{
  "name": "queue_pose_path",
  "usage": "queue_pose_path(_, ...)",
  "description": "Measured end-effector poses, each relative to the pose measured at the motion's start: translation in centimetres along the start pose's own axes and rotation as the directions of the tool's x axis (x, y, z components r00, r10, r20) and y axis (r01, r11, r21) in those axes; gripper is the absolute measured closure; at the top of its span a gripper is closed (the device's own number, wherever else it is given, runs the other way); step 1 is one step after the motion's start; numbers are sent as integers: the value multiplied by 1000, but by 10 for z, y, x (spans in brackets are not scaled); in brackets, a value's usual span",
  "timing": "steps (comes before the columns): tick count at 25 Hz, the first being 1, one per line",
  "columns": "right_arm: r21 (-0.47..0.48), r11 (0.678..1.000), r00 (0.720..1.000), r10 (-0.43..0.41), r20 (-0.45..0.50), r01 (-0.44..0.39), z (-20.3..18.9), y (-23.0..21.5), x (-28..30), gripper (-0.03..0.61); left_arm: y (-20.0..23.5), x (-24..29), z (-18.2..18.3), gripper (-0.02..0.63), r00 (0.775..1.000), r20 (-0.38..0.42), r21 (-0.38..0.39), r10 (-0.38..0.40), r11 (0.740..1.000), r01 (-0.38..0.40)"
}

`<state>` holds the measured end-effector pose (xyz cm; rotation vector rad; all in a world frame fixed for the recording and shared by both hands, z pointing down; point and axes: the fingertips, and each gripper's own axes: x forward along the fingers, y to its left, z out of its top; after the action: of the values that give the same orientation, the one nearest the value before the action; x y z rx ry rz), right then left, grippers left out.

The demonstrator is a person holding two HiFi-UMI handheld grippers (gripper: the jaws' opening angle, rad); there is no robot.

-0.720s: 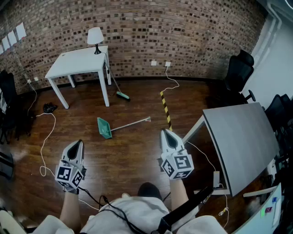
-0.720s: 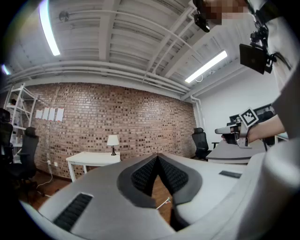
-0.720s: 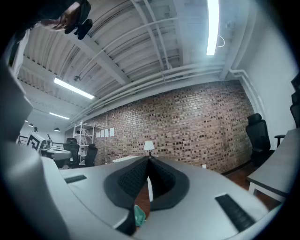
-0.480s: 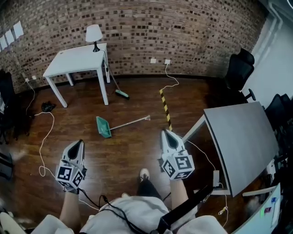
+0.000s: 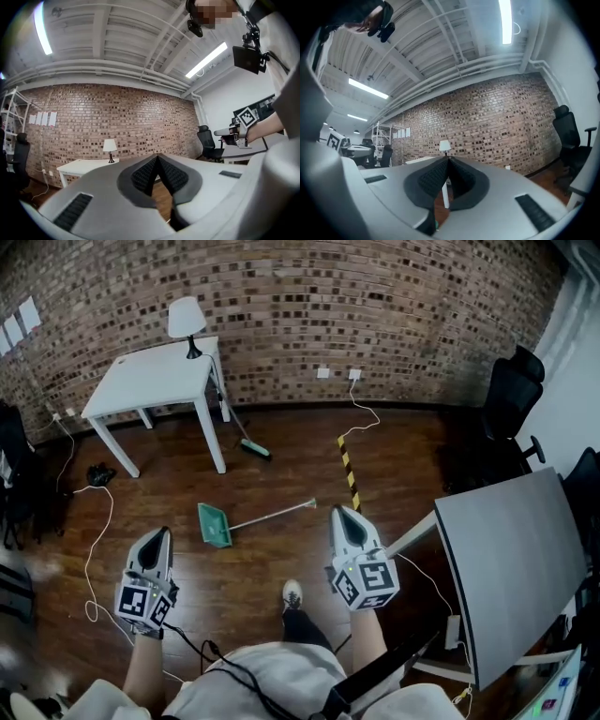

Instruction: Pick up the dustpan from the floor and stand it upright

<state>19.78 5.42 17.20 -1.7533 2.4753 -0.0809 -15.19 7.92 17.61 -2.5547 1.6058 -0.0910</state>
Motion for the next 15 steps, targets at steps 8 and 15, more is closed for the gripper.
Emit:
queue_pose_path(8,-65,995,997,80,-12,-80,26,-57,125,586,17,134,25,609,1000,-9,60,-7,998,8)
queue_pose_path(15,-30,993,993,114,-22,-114,22,-63,176,586,31,174,17,609,999,-46,75,-26,997,30)
